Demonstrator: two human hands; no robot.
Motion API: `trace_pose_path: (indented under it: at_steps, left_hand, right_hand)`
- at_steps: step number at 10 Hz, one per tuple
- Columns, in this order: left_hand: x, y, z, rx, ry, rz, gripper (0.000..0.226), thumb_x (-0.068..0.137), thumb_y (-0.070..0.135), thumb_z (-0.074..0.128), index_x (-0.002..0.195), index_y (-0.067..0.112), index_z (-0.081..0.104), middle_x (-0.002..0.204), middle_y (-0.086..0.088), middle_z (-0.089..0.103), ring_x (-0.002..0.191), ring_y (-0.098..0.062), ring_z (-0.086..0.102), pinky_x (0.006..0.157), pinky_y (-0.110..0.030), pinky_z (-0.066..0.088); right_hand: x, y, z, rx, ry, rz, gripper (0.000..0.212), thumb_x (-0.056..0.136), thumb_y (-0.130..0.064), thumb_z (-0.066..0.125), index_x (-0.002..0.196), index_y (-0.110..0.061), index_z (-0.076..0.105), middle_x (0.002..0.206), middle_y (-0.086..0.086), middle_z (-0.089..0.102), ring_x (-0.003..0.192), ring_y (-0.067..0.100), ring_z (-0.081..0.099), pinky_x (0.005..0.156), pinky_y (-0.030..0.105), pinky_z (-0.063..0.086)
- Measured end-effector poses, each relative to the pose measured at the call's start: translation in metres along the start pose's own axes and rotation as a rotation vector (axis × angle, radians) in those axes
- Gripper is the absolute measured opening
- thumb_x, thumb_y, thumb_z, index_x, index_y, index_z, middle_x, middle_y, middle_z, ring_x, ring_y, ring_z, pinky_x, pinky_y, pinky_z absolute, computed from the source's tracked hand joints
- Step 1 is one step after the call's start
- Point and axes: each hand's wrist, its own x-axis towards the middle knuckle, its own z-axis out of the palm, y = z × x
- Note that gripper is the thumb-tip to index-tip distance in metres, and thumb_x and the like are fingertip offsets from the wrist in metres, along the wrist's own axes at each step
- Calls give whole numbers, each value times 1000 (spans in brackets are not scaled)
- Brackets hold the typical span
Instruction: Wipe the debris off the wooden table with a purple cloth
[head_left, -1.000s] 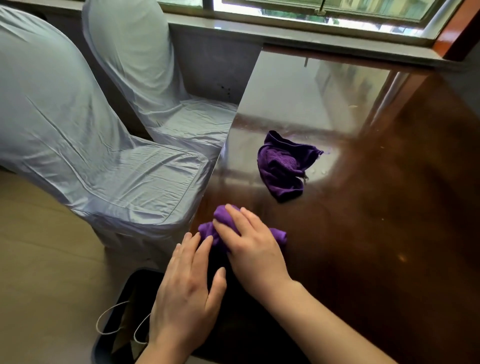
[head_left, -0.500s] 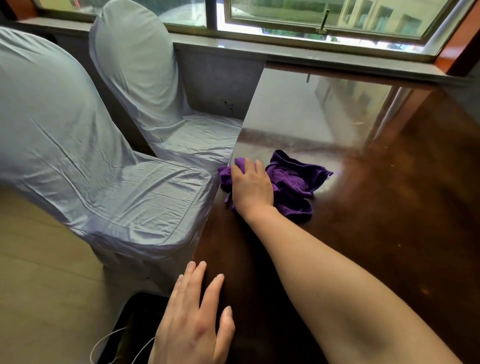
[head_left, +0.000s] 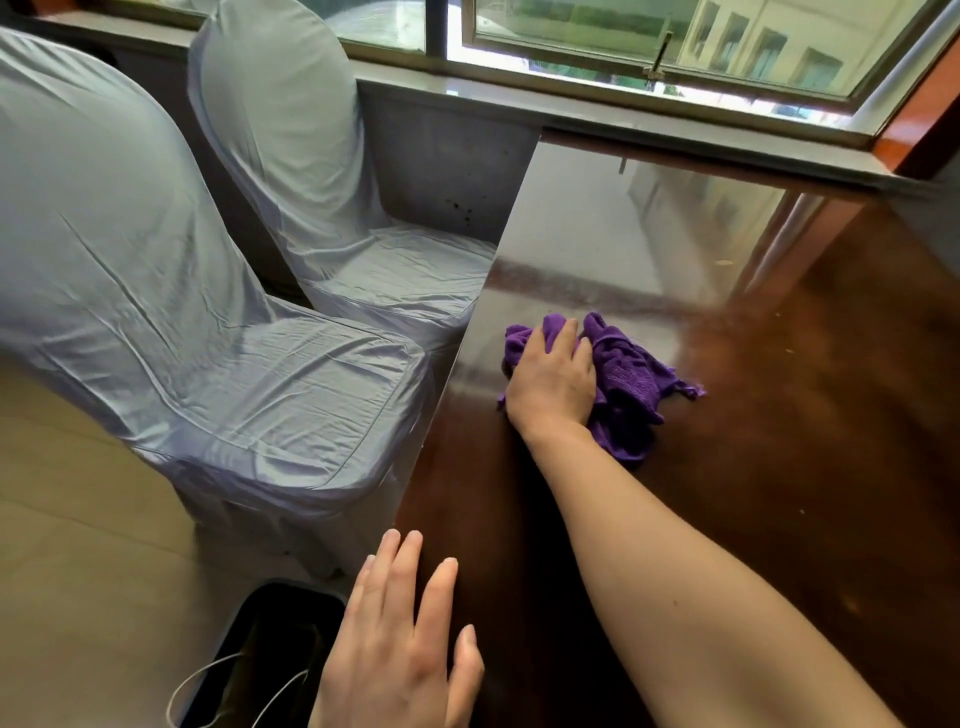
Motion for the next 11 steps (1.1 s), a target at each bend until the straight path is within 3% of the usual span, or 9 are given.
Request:
trace_pose_path:
  at_steps: [2, 3, 5, 6, 7, 8, 9, 10, 11]
  left_hand:
    - [-2, 1, 2, 28, -13, 15, 48, 70, 36, 52, 102, 7, 73, 120, -25, 64, 116, -43, 58, 97, -46, 38]
    - [-3, -1, 5, 22, -44, 6, 49, 69, 36, 52, 102, 7, 73, 119, -25, 65, 115, -43, 59, 98, -45, 37]
    - [-1, 1, -4, -2, -86, -25, 49, 68, 37, 51, 100, 7, 74, 117, -25, 66, 113, -43, 61, 108, -35, 24]
    - [0, 4, -8, -9, -111, -48, 49, 68, 37, 50, 100, 7, 74, 117, -25, 66, 113, -43, 61, 109, -33, 20]
    - [0, 8, -15, -5, -138, -44, 50, 70, 36, 49, 100, 6, 74, 115, -26, 66, 111, -45, 62, 109, -33, 20]
    - [2, 11, -21, 24, -171, -41, 52, 70, 37, 46, 100, 5, 73, 114, -27, 66, 110, -45, 62, 108, -38, 27]
    - [20, 21, -36, 94, -359, -57, 58, 72, 47, 42, 108, 11, 70, 115, -20, 66, 112, -39, 61, 104, -54, 41]
    - [54, 32, -50, 139, -401, -83, 66, 82, 57, 33, 138, 25, 46, 144, -11, 47, 137, -28, 37, 117, -53, 14]
    - [69, 39, -53, 165, -390, -58, 70, 85, 60, 26, 148, 30, 27, 158, -9, 27, 147, -26, 16, 118, -50, 0]
  right_hand:
    - [-10, -6, -5, -12, -111, -3, 81, 90, -30, 62, 155, -14, 15, 163, 26, -3, 146, 49, 13, 120, 51, 23]
    - [-12, -4, -12, 14, -174, -25, 82, 91, -33, 61, 155, -20, 12, 163, 24, -10, 146, 49, 11, 117, 53, 27]
    - [-49, 16, -33, 24, -101, -139, 68, 89, -32, 62, 147, -23, 28, 162, 21, 15, 126, 43, 41, 102, 46, 42]
    - [-62, 20, -41, 89, -168, -139, 66, 88, -34, 65, 145, -23, 32, 161, 21, 16, 128, 43, 39, 104, 47, 41]
    - [-68, 34, -60, 220, -205, -140, 59, 91, -40, 62, 142, -20, 42, 162, 14, 20, 141, 38, 28, 115, 44, 30]
    - [-73, 48, -75, 213, -199, -175, 60, 91, -44, 60, 144, -20, 43, 161, 11, 26, 145, 32, 25, 119, 43, 26]
    - [-79, 66, -97, 226, -210, -211, 61, 91, -46, 60, 145, -21, 42, 154, 7, 40, 142, 30, 31, 116, 45, 32]
    - [-85, 71, -118, 251, -179, -210, 61, 91, -44, 60, 145, -20, 43, 146, 6, 50, 135, 30, 41, 112, 45, 37]
    - [-88, 75, -128, 258, -176, -191, 61, 91, -44, 60, 144, -19, 43, 143, 8, 53, 132, 32, 43, 109, 46, 39]
